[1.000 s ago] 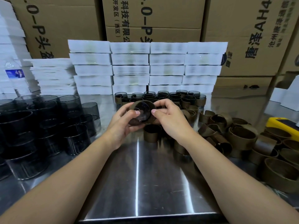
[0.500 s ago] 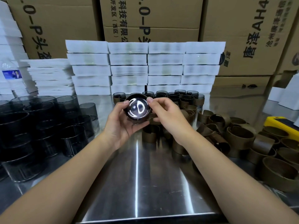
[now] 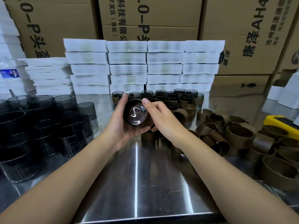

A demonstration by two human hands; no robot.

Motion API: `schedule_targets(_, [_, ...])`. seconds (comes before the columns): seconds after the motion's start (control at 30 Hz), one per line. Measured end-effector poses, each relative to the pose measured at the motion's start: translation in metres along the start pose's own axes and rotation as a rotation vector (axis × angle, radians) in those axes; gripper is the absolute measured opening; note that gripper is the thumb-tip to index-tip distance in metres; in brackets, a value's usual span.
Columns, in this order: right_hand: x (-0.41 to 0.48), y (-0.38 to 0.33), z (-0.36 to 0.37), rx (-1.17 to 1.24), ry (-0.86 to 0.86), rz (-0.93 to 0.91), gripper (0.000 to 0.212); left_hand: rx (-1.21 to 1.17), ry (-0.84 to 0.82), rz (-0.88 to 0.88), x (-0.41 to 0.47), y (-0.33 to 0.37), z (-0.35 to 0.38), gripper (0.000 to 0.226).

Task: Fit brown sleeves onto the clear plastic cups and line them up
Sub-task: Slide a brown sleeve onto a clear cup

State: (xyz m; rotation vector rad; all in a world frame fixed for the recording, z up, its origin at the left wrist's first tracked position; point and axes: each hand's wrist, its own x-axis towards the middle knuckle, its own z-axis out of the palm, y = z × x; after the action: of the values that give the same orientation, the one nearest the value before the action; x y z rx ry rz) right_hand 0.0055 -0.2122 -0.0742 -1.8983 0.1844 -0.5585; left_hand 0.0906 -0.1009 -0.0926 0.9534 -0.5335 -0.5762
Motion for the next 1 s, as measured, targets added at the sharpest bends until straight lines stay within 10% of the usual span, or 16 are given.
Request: schedule_targets(1.0, [0.0044,-0.0012,-0.0004,0.175,-0.025,0.028,0.044,0.084,0.147,-0.116,0.0004,0.0077,0.0039,0.035])
